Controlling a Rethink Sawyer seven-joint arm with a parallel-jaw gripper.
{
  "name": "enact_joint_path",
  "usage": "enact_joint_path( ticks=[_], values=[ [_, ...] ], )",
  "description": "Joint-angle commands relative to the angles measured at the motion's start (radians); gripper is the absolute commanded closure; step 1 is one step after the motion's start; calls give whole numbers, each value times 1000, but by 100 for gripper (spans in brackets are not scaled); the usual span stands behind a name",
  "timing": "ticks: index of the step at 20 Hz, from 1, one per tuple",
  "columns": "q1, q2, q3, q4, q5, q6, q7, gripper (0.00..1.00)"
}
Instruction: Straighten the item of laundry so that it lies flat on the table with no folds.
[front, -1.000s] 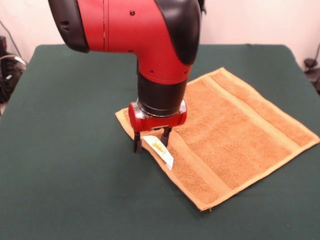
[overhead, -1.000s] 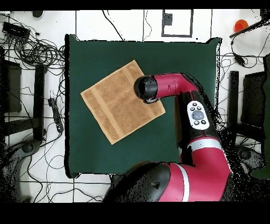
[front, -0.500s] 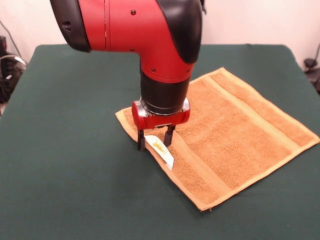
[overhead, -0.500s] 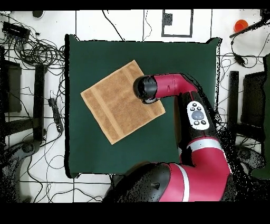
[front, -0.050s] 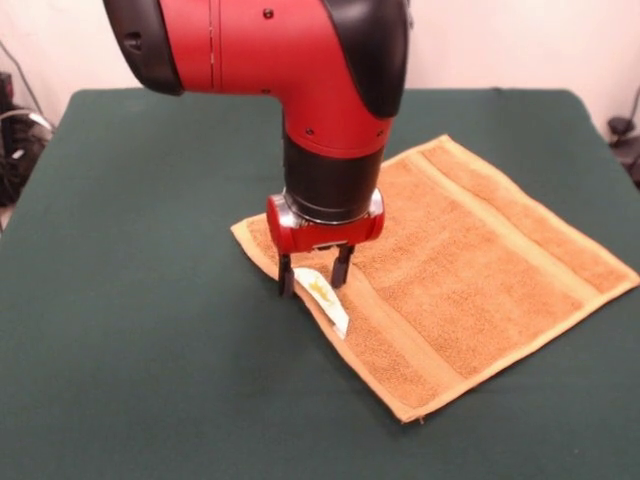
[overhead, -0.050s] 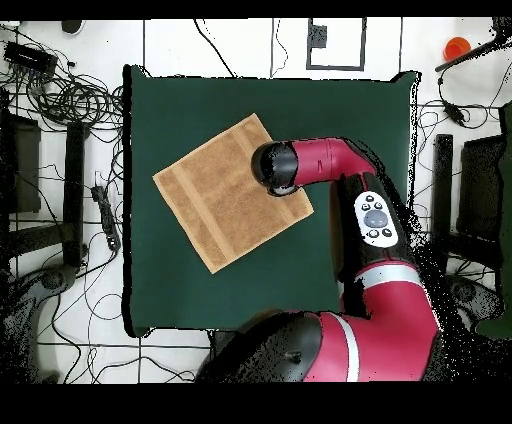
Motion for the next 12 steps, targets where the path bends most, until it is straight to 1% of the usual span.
enact_joint_path(
  ticks=[1, 5, 12],
  values=[
    [59, -10, 84, 105, 51, 120, -52, 0],
    [64, -17, 82, 97, 49, 119, -62, 0],
    [77, -28, 81, 66, 45, 152, -80, 0]
  ],
)
